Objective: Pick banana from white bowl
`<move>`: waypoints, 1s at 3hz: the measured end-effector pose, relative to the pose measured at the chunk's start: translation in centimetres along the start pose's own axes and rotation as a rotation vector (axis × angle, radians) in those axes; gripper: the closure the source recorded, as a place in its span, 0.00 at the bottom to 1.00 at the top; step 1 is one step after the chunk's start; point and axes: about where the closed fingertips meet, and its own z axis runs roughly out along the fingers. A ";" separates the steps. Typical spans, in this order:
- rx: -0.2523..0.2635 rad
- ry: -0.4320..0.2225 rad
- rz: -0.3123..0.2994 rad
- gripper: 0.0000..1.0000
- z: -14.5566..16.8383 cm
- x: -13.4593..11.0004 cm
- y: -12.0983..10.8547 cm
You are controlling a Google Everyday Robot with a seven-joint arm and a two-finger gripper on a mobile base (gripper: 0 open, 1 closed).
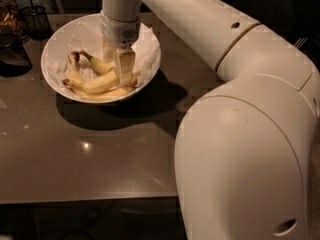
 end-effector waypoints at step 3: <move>0.006 -0.018 0.024 0.78 0.6 0.3 0.9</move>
Offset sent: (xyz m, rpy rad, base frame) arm -0.0157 -0.0158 -0.0050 0.0021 0.0173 -0.0122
